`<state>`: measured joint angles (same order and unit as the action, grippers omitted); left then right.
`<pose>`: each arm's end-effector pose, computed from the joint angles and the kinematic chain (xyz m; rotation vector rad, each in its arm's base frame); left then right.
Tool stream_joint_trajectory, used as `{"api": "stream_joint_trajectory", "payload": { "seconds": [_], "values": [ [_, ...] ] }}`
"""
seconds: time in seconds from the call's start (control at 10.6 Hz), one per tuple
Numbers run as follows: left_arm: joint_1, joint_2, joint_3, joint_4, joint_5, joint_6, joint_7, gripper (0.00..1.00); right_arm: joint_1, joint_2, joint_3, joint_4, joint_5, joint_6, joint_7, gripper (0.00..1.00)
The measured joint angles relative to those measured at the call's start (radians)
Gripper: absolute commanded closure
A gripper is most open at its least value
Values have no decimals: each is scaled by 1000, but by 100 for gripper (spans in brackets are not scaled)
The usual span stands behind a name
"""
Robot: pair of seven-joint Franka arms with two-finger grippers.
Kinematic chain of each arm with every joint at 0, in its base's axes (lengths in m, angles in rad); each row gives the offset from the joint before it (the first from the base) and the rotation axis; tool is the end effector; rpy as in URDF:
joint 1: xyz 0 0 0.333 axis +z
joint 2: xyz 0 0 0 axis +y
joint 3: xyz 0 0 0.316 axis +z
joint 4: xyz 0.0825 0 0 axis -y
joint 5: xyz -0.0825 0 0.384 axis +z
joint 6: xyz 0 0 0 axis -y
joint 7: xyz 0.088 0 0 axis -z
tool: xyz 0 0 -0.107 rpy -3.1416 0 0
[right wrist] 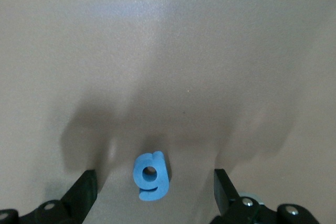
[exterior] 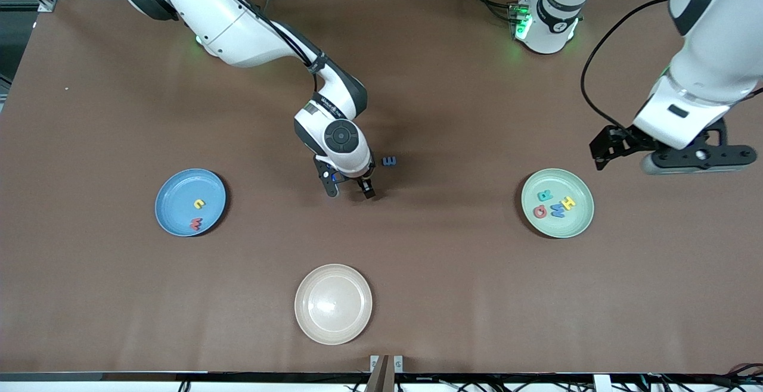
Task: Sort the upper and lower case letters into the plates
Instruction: 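Grasp the blue g with the right gripper while the left gripper withdraws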
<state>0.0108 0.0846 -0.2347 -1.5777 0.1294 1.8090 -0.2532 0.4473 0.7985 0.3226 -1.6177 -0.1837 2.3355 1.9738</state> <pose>0.5896 -0.1174 0.5968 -3.0605 -0.0159 -0.2613 0.5118 0.4557 0.1700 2.6120 -1.7135 -0.1657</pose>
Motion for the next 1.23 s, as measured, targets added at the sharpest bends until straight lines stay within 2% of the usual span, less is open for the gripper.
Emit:
{"api": "stream_joint_trajectory", "payload": {
  "seconds": [0.09,0.28,0.47,0.75,0.94,1.13,1.23],
  "values": [
    [-35,-8,42,0,-2,0,0,0,1,0,0,1,0,5,0,22],
    [-51,-13,64,0,-2,0,0,0,2,0,0,3,-1,10,0,37],
    [-51,-24,73,-1,-2,0,0,0,2,0,0,6,-1,12,0,45],
    [-51,-39,77,-1,-2,-8,0,0,2,-2,2,6,-1,6,0,52],
    [-51,-46,79,-1,-4,-27,0,0,3,-4,2,3,-2,-3,0,63],
    [-51,-58,79,0,-59,-69,0,0,6,-7,4,-8,-9,-11,0,86],
    [-51,-61,79,0,-83,-90,5,0,6,-9,5,-11,-11,-11,0,91]
  ]
}}
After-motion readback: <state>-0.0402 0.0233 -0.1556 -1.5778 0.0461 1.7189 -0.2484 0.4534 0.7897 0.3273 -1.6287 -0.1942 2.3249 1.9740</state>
